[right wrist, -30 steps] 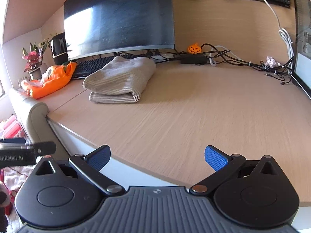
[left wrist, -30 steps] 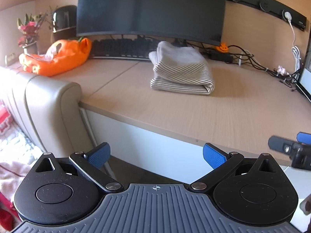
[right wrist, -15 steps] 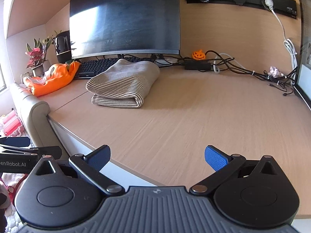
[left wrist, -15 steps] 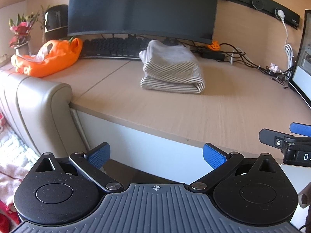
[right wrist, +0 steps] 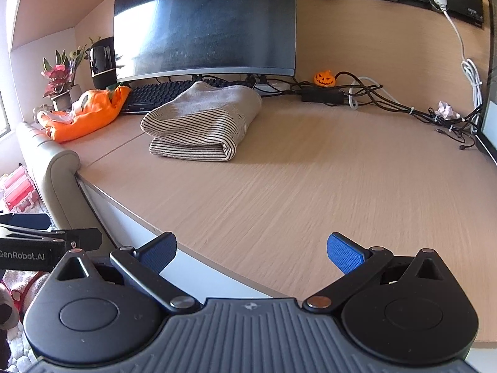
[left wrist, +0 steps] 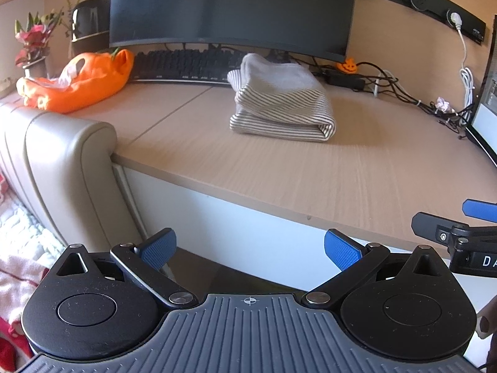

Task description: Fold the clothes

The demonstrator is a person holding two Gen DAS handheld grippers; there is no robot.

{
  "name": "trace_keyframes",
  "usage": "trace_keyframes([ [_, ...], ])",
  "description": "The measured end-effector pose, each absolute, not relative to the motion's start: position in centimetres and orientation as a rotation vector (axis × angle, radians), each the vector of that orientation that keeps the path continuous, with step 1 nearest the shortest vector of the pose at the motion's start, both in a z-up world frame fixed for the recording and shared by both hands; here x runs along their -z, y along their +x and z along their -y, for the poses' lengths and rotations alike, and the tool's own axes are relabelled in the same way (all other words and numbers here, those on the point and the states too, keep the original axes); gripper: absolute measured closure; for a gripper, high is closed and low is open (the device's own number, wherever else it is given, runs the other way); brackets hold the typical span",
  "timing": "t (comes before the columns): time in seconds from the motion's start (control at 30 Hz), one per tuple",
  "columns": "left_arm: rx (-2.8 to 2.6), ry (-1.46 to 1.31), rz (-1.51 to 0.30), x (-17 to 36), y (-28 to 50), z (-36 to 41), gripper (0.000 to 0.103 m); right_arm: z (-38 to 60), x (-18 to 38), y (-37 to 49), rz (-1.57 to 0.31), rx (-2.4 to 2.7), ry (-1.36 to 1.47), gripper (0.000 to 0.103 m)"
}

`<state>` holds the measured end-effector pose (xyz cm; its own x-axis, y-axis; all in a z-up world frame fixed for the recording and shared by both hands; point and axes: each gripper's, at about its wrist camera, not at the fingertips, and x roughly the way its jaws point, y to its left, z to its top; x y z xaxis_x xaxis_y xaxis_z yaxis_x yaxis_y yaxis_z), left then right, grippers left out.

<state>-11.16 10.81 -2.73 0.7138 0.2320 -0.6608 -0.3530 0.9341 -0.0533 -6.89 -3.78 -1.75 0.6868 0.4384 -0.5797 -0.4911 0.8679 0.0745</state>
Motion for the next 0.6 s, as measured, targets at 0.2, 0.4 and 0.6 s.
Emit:
trace_keyframes([
  [0.2,-0.328,-0.186,-0.715,3.0,-10.9,-11.1,0.0,3.6,2.1,-6.6,-0.644,-0.518,-0.096,0.0],
  [0.4,-0.33,-0.19,-0.727,3.2,-10.5,-11.4,0.0,3.4,2.4,-6.0,-0.658,-0.524,-0.103,0.0],
  [0.6,-0.327,-0.2,-0.732,3.5,-10.2,-11.8,0.0,3.1,2.8,-5.3,-0.677,-0.53,-0.106,0.0],
])
